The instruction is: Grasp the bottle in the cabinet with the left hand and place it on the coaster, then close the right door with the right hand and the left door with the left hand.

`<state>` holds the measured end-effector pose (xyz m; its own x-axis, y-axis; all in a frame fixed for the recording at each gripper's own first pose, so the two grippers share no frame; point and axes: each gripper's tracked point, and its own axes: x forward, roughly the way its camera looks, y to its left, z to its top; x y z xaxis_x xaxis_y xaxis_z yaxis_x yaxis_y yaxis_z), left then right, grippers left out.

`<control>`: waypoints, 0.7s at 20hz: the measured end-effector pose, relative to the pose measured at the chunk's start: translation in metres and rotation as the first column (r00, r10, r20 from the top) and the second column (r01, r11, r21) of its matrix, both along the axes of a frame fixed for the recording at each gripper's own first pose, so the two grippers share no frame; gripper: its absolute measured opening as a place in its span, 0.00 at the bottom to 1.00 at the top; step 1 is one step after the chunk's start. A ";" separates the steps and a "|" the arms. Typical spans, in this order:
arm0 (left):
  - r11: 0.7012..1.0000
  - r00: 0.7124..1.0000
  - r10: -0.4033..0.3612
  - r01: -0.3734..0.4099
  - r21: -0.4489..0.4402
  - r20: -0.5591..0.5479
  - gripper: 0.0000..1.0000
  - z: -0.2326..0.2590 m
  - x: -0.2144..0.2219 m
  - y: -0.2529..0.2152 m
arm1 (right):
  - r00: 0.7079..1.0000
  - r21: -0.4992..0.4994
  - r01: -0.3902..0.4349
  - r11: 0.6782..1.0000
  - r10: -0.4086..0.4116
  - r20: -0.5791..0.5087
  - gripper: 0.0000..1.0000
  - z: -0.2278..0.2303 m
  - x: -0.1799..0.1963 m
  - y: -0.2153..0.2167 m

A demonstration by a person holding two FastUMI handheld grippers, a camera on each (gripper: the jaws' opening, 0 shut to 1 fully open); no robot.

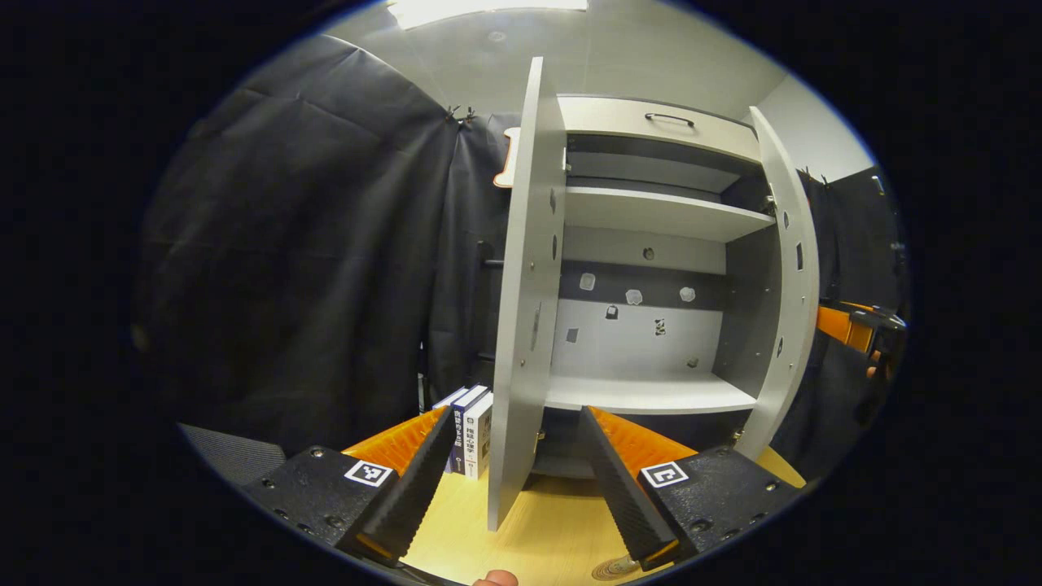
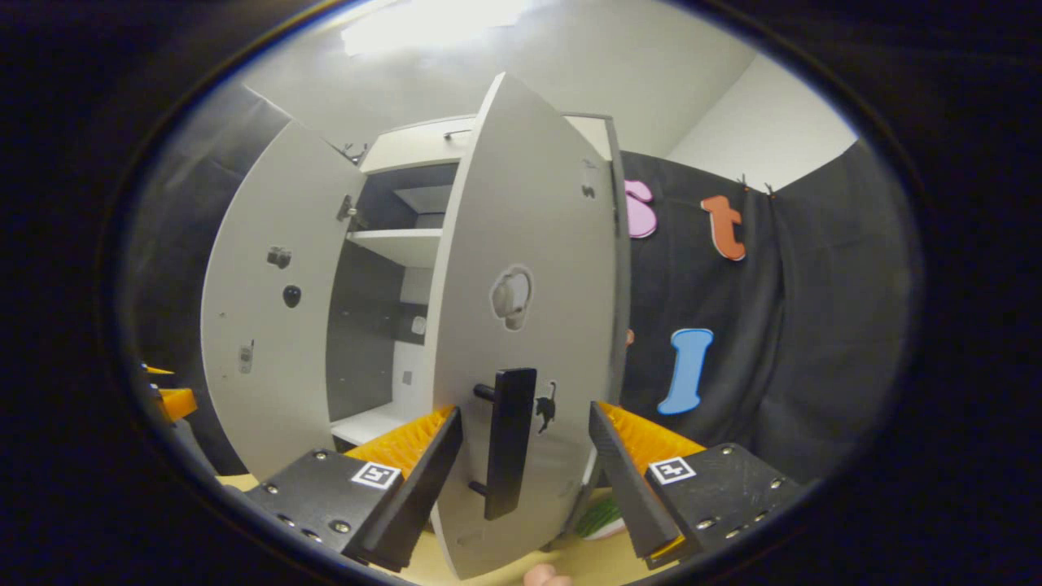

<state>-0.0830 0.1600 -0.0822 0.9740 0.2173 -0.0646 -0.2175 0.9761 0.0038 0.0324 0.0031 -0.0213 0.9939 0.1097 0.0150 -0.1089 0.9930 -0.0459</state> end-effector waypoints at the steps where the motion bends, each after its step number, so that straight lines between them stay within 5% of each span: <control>1: 1.000 1.000 0.008 -0.008 0.002 0.001 0.95 0.000 0.000 0.003 | 1.000 -0.001 -0.021 1.000 0.021 0.003 0.93 0.001 0.002 0.011; 14: 0.992 0.990 0.129 -0.129 0.005 0.060 0.95 0.016 -0.013 0.042 | 0.986 0.010 -0.151 0.988 0.150 0.079 0.95 0.024 0.017 0.077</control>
